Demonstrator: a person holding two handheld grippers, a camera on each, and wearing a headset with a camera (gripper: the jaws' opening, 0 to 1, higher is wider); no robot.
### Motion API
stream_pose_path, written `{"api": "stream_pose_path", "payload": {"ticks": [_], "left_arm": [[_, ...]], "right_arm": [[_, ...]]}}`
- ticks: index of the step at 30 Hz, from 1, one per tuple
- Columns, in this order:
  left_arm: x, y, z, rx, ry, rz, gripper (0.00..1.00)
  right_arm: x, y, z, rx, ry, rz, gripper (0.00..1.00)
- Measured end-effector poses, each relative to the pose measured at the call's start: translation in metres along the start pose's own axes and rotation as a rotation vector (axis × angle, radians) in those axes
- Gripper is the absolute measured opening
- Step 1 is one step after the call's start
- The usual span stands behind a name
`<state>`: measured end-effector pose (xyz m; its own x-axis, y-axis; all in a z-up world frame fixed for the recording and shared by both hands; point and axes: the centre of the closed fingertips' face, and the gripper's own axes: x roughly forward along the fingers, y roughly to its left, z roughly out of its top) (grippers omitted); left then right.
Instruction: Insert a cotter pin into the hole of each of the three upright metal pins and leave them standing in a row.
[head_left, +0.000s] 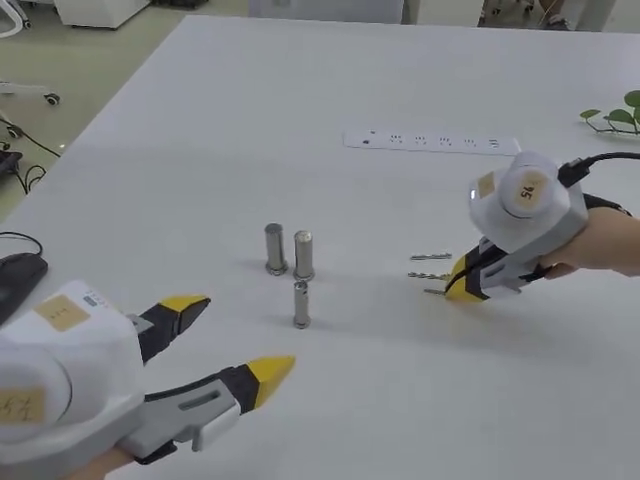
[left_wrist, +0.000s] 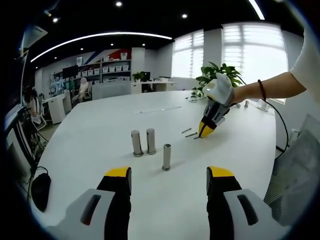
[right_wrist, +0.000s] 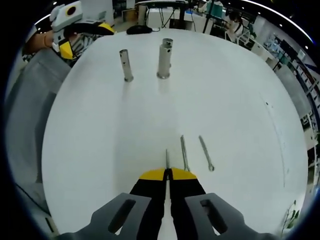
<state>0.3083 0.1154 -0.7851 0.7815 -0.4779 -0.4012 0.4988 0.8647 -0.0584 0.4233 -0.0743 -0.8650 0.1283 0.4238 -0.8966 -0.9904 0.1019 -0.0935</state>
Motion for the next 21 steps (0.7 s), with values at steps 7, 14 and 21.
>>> {"api": "stream_pose_path", "payload": {"ticks": [7,14,21], "left_arm": [[-0.001,0.001,0.004,0.002,-0.001,0.007,0.57],[-0.004,-0.001,0.010,-0.013,-0.014,0.002,0.55],[-0.005,-0.007,0.016,-0.039,-0.024,-0.019,0.52]], "right_arm": [[-0.001,0.001,0.001,0.010,-0.015,-0.013,0.02],[-0.012,0.003,0.008,0.011,-0.057,-0.051,0.02],[-0.027,0.014,0.023,-0.033,-0.096,-0.083,0.02]]}}
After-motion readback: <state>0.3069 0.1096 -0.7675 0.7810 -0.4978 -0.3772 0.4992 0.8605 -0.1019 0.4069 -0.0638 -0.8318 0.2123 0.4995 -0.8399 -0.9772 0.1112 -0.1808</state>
